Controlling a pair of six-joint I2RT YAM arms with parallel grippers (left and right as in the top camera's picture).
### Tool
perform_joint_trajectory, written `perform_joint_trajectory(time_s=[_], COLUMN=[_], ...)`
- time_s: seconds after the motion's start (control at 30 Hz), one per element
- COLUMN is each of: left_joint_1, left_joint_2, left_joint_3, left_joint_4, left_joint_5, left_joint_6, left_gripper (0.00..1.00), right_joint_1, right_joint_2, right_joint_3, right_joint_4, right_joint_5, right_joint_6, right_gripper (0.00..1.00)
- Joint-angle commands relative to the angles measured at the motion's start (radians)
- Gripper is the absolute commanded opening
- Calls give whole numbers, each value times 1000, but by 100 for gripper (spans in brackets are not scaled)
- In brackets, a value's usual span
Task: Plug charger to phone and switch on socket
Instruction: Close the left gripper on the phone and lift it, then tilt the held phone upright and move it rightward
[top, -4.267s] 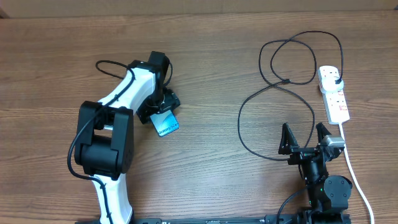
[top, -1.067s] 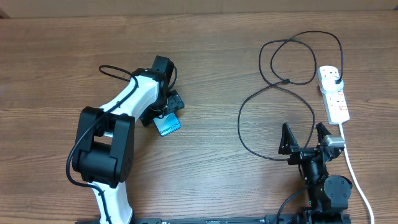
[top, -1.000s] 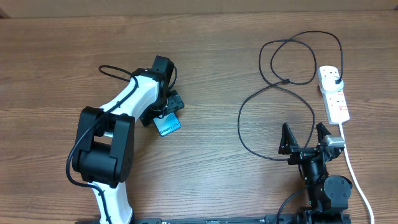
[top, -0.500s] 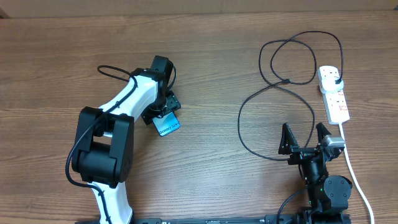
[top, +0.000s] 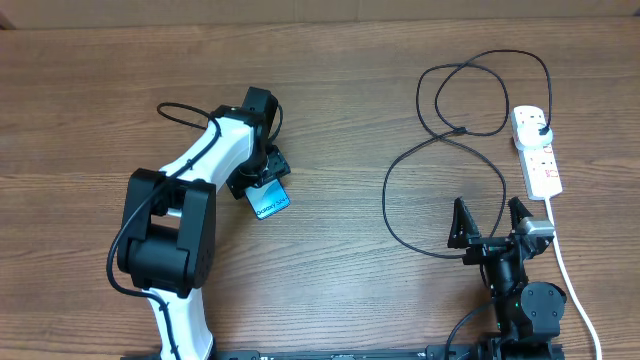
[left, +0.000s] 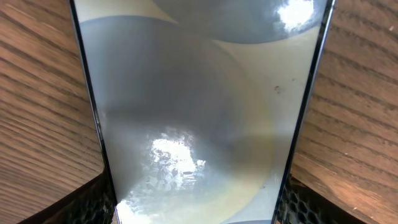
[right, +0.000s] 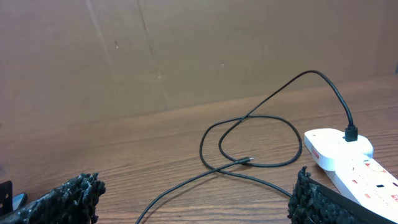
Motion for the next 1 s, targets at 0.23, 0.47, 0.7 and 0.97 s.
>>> perform_joint_trajectory(time_s=[0.23, 0.47, 0.7, 0.97], left_joint_1=[-5, -5, -7, -7], left_joint_2=[115, 115, 115, 115], left_joint_3=[66, 153, 224, 270], left_joint_4=[-126, -211, -289, -372], left_joint_5=[82, 82, 88, 128], left_joint_6=[-4, -3, -3, 17], left_gripper=[75, 75, 73, 72], right_joint_1=[1, 1, 1, 1], right_joint_2=[-10, -10, -10, -10], right_joint_3=[-10, -10, -10, -10], right_joint_4=[3, 3, 3, 3], right_joint_5=[9, 9, 9, 9], right_joint_6=[-8, -8, -8, -8], right_gripper=[100, 100, 100, 100])
